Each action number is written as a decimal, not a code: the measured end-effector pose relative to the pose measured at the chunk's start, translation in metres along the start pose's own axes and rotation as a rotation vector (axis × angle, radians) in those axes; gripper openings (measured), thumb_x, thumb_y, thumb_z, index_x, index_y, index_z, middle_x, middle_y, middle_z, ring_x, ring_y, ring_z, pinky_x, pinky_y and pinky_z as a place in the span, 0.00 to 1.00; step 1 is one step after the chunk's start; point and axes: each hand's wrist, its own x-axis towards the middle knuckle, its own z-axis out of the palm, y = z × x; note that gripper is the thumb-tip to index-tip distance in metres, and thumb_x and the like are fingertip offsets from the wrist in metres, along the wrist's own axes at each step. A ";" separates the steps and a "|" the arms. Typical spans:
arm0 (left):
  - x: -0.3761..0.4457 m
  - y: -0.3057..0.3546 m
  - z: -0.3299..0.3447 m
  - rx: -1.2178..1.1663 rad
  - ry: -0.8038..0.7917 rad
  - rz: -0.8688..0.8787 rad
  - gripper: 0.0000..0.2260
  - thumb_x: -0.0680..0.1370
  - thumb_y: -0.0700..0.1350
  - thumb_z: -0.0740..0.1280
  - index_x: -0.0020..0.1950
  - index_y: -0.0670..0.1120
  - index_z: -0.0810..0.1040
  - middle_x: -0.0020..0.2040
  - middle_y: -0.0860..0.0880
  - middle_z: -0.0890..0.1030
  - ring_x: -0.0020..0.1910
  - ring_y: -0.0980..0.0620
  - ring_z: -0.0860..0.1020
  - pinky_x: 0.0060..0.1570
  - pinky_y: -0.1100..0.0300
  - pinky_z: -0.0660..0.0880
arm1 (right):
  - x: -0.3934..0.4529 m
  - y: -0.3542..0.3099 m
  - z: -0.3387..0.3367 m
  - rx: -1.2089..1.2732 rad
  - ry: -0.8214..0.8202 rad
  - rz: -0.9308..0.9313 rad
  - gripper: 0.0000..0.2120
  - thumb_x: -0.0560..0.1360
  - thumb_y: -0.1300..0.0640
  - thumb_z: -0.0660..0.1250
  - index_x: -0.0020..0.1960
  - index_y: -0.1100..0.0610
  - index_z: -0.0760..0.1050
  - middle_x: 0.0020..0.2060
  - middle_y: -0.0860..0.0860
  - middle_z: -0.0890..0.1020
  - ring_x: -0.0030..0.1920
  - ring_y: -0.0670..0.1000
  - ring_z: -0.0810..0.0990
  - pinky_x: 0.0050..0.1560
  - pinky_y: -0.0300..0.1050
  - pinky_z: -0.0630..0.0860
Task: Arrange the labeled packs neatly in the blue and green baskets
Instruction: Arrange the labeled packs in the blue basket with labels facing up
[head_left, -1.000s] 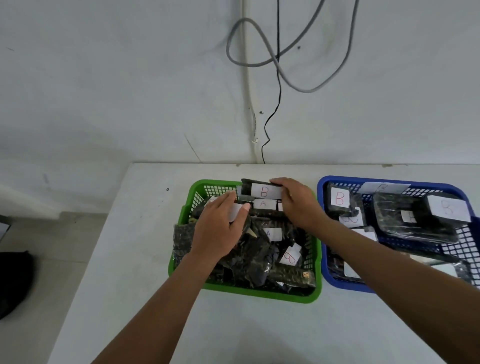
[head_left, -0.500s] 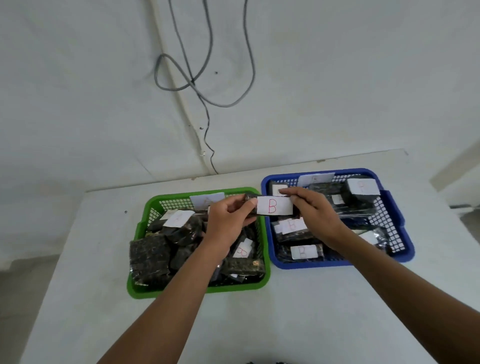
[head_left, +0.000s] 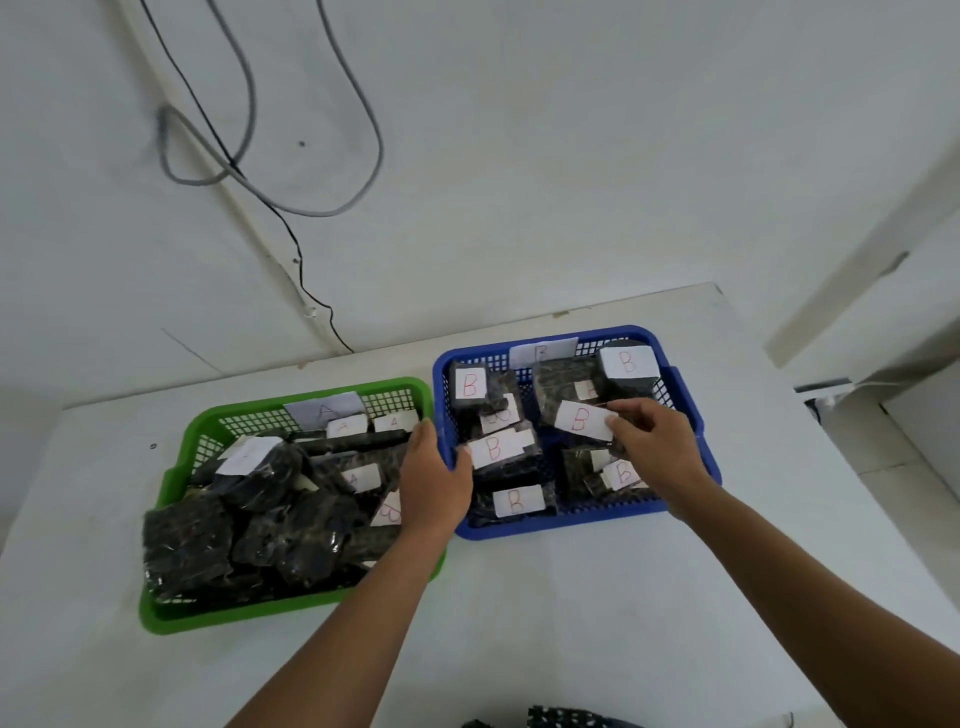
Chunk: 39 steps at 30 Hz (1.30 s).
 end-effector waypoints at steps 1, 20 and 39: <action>0.003 -0.002 0.004 -0.005 0.010 -0.019 0.29 0.83 0.49 0.63 0.81 0.45 0.55 0.79 0.46 0.61 0.78 0.45 0.60 0.75 0.50 0.60 | 0.005 0.000 0.003 0.014 0.007 0.026 0.10 0.79 0.58 0.68 0.59 0.50 0.79 0.52 0.50 0.84 0.50 0.49 0.83 0.40 0.44 0.84; 0.010 -0.021 0.034 0.051 0.228 0.018 0.25 0.84 0.46 0.58 0.80 0.44 0.57 0.76 0.44 0.67 0.74 0.44 0.67 0.68 0.57 0.63 | 0.035 0.025 0.039 -1.058 0.086 -0.406 0.22 0.77 0.42 0.68 0.66 0.53 0.73 0.59 0.54 0.73 0.54 0.55 0.76 0.45 0.50 0.79; 0.009 -0.019 0.016 -0.045 0.136 -0.010 0.26 0.84 0.47 0.60 0.81 0.46 0.57 0.77 0.45 0.66 0.76 0.47 0.64 0.73 0.57 0.59 | 0.062 0.007 0.070 -0.963 -0.032 -0.624 0.21 0.79 0.55 0.65 0.71 0.56 0.70 0.73 0.56 0.71 0.75 0.57 0.65 0.72 0.57 0.67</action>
